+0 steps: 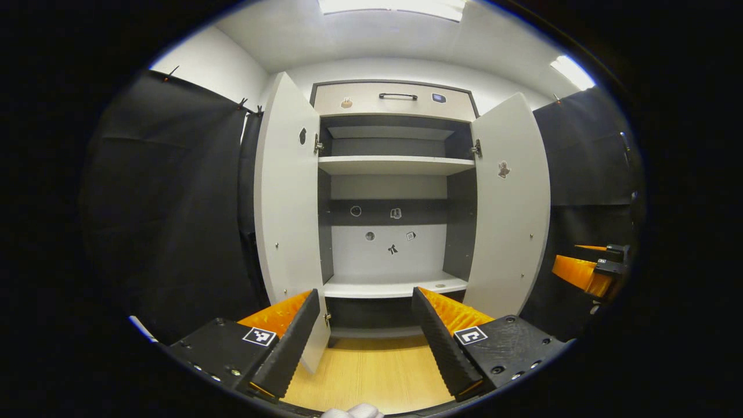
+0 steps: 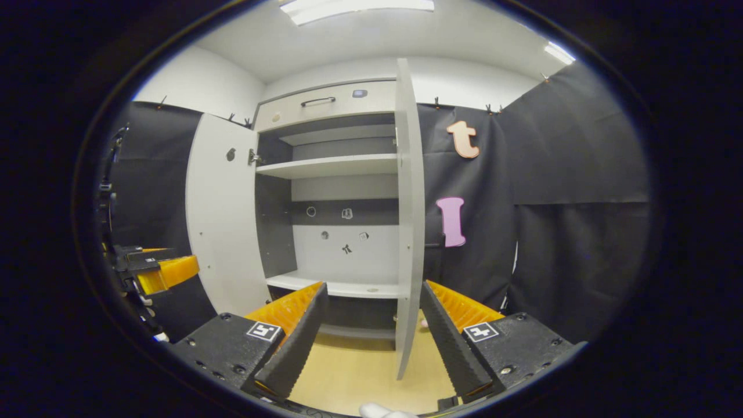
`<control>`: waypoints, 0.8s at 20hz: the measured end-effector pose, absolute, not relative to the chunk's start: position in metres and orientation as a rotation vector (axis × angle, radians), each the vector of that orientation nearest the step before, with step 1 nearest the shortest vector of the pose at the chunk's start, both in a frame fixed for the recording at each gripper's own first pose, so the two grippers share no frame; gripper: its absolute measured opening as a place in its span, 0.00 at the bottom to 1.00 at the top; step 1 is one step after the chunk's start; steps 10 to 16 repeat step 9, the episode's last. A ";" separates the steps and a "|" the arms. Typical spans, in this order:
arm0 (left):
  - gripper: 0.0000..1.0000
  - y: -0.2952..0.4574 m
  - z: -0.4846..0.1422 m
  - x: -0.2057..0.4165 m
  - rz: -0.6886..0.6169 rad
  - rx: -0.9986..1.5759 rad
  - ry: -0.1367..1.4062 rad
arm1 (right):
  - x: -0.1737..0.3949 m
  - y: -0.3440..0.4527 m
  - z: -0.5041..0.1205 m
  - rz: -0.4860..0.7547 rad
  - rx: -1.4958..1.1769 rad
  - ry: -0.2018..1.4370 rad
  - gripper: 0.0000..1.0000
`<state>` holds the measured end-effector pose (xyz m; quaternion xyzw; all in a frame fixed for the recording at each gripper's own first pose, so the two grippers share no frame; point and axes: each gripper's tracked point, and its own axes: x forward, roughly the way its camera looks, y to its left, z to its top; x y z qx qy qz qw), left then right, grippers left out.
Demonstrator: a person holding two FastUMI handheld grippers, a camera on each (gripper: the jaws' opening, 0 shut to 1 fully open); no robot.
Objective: Open the right door of the double-door shoe cabinet with the right hand, and open the left door with the left hand.
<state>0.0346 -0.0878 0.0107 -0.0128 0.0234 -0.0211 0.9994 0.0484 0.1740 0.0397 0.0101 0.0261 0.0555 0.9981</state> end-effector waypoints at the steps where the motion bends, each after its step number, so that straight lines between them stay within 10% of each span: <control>1: 0.95 -0.090 0.009 0.033 -0.038 -0.017 0.047 | 0.047 0.173 0.039 0.105 0.018 0.054 0.99; 16: 0.97 -0.080 0.013 0.017 0.000 0.031 0.030 | 0.041 0.170 0.036 0.069 0.021 0.053 0.99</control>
